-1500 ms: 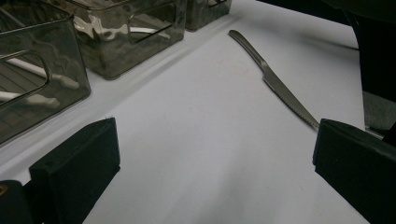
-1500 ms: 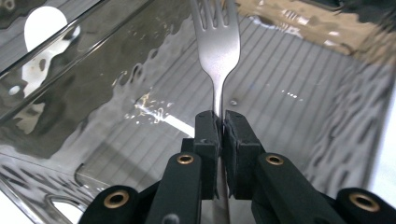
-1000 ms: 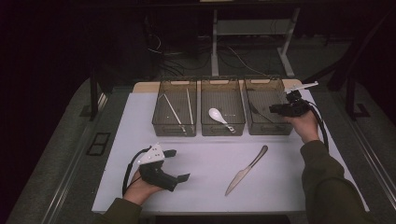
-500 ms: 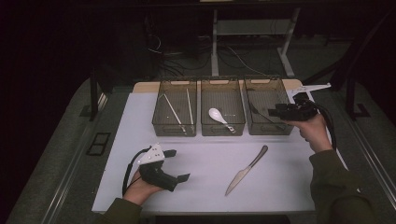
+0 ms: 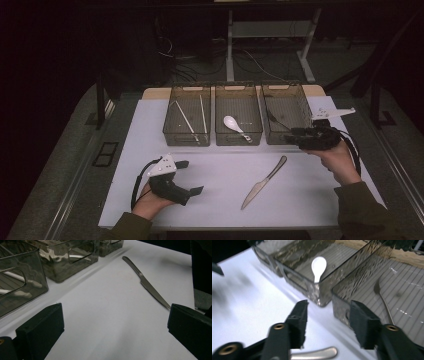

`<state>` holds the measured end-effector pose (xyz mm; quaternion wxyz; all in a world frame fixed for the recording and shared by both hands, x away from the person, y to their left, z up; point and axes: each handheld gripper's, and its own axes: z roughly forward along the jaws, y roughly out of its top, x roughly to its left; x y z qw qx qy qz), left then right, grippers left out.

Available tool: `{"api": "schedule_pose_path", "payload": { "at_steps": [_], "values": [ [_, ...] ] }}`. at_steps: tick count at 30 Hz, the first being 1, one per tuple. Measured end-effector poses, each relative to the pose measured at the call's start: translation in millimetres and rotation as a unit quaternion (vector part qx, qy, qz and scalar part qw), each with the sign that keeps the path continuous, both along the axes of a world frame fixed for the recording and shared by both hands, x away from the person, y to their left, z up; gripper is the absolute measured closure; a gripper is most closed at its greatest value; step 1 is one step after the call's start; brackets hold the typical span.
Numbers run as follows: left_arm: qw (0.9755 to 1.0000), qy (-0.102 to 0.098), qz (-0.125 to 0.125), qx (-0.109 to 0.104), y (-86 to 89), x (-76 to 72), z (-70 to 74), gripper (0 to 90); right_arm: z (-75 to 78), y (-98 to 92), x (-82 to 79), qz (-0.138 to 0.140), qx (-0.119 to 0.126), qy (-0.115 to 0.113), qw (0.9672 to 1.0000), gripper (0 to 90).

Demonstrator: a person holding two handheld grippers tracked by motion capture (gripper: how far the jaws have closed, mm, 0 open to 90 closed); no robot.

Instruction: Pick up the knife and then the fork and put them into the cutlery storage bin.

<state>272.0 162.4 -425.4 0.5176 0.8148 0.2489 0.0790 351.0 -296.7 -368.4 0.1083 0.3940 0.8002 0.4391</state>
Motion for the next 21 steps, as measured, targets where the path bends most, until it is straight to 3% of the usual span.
{"api": "schedule_pose_path", "payload": {
  "at_steps": [8,13,21],
  "values": [
    [1.0000,0.000,0.001,-0.001,0.8,-1.1,0.6,0.0,-11.1,7.1,-21.7,0.021,-0.004,0.003,0.9998,65.3],
    [1.0000,-0.001,0.000,0.002,1.1,-0.8,0.6,0.0,-21.3,11.8,-31.8,0.033,-0.026,0.006,0.9991,75.0],
    [1.0000,-0.002,0.000,0.003,0.6,-1.4,1.1,0.0,-40.2,15.8,-30.5,0.042,-0.058,0.025,0.9971,88.5]
  ]
}}
